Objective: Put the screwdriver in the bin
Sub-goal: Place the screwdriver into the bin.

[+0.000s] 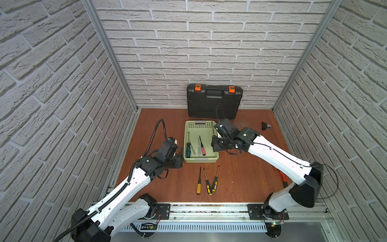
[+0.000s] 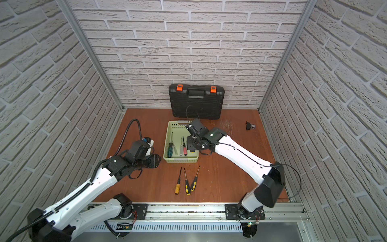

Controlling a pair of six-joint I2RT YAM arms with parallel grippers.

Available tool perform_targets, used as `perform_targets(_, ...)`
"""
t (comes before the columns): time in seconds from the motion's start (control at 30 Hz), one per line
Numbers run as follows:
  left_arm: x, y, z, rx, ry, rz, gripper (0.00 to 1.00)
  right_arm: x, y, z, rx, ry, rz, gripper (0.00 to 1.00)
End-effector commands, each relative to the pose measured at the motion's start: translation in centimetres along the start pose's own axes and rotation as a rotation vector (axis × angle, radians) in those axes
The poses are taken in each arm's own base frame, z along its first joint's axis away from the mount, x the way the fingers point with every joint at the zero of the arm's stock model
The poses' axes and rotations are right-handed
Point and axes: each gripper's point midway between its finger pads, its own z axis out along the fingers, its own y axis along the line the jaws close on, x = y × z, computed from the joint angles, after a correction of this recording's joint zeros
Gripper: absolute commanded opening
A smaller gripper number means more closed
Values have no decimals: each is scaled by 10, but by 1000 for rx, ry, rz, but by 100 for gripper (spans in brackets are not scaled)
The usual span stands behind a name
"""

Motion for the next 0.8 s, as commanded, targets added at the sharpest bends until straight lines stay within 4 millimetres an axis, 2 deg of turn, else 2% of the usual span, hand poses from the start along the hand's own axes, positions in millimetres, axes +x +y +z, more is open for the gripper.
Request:
perform_targets(0.0, -2, 9, -10, -39, -20, -18, 58, -11, 37, 19, -174, 24, -91, 5)
perform_targets(0.17, -1, 11, -14, -42, -20, -39, 58, -21, 58, 65, -255, 77, -55, 5)
perform_targets(0.33, -1, 14, -18, -55, -25, -47, 58, -18, 61, 104, -280, 117, -8, 6)
perform_targets(0.4, -1, 14, -19, -56, -25, -46, 58, -16, 61, 114, -295, 141, 20, 6)
perform_targets(0.43, -1, 13, -18, -57, -22, -45, 58, -10, 58, 128, -288, 170, 39, 5)
perform_targets(0.53, -3, 12, -18, -58, -19, -42, 58, -7, 55, 140, -286, 178, 68, 6)
perform_targets(0.77, -3, 13, -18, -57, -25, -48, 58, -4, 36, 155, -196, 160, 103, 6)
